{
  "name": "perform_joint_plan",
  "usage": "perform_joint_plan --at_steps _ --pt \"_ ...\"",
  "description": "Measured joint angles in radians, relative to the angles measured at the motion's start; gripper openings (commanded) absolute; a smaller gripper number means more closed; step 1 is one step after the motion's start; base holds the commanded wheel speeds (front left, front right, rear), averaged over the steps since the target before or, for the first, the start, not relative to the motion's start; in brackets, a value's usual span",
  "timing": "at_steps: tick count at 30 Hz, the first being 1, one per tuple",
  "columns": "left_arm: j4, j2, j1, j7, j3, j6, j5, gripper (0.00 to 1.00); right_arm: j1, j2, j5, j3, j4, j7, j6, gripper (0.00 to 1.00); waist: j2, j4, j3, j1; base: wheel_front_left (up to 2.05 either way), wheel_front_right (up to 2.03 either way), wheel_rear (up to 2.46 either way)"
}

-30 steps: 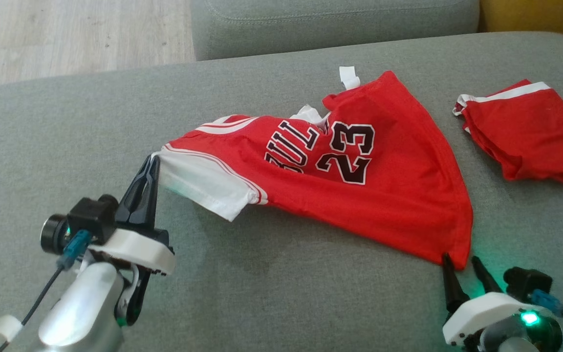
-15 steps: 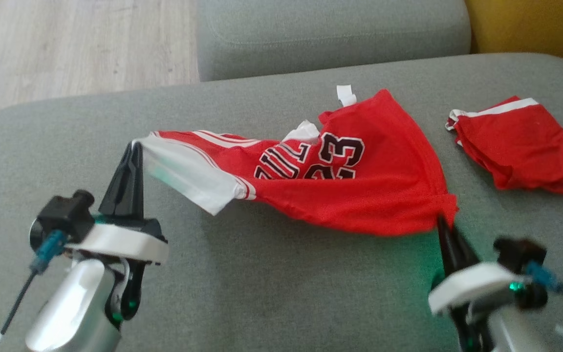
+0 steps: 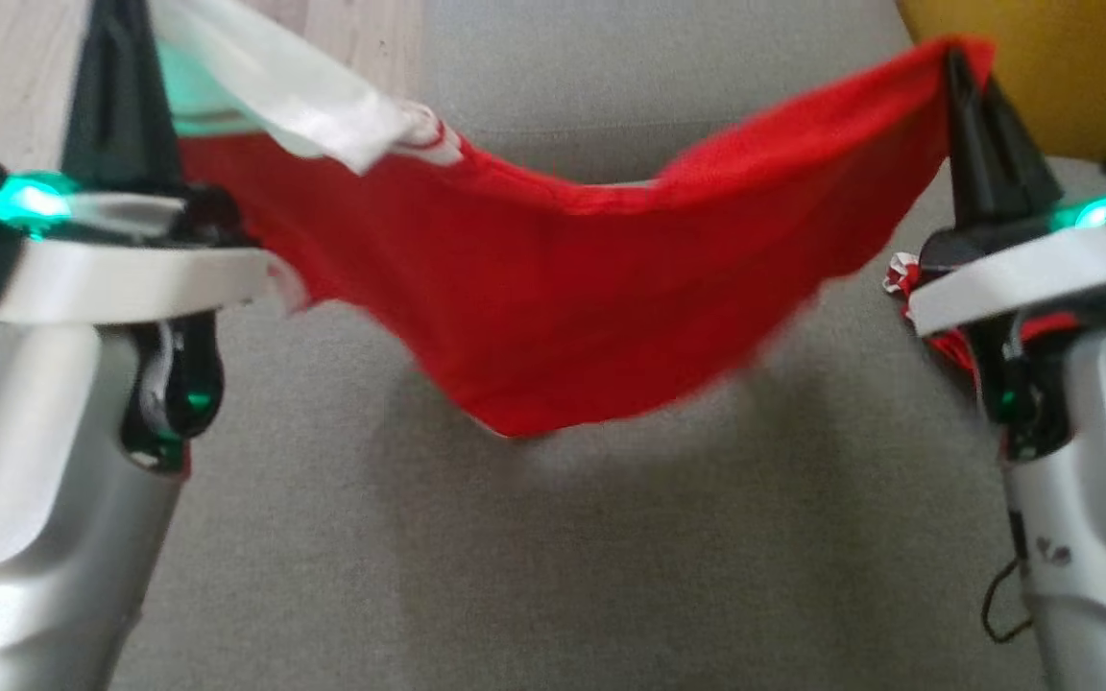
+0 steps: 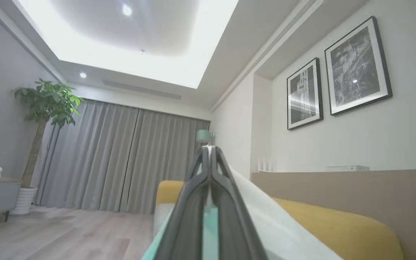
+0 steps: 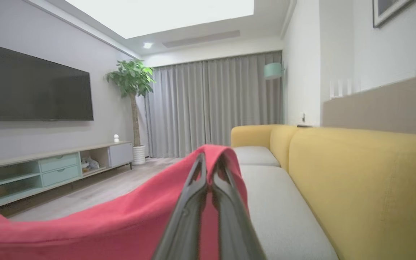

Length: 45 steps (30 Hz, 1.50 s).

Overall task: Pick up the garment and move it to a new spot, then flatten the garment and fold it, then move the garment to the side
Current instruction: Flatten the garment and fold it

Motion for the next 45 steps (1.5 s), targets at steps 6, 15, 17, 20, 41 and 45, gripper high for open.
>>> perform_joint_plan --at_steps 6,15,17,20,41,45 --pt "-0.171 0.041 0.011 0.037 0.032 0.056 0.002 0.00 -0.008 -0.025 0.000 -0.001 -0.130 0.051 0.000 0.00 0.0000 0.011 -0.019 0.0000 0.00 0.00 0.00" --pt "-0.425 0.150 0.046 0.175 0.061 0.103 0.027 0.00 0.064 -0.011 -0.029 -0.063 -0.387 0.190 0.000 0.00 0.0000 0.007 0.018 -0.0001 0.00 0.00 0.00" --pt "-0.422 0.175 0.039 0.202 0.067 0.101 0.027 0.00 0.064 0.000 -0.033 -0.081 -0.417 0.222 0.000 0.00 0.0000 0.009 0.036 -0.0001 0.00 0.00 0.00" --pt "-0.367 0.190 -0.015 0.225 0.064 0.068 0.026 0.00 0.046 0.009 -0.034 -0.104 -0.417 0.259 0.000 0.00 0.0000 0.011 0.079 -0.0001 0.00 0.00 0.00" --pt "0.680 0.086 -0.876 -0.007 -0.021 -0.207 0.151 0.00 -0.862 -0.031 -0.045 0.029 0.631 -0.135 0.000 0.00 -0.0001 0.039 0.415 0.0000 0.00 0.00 0.00" --pt "0.740 0.060 -0.834 -0.021 -0.075 -0.241 0.160 0.00 -0.844 -0.054 -0.045 0.099 0.740 -0.165 0.000 0.00 0.0000 0.054 0.405 -0.0001 0.00 0.00 0.00"
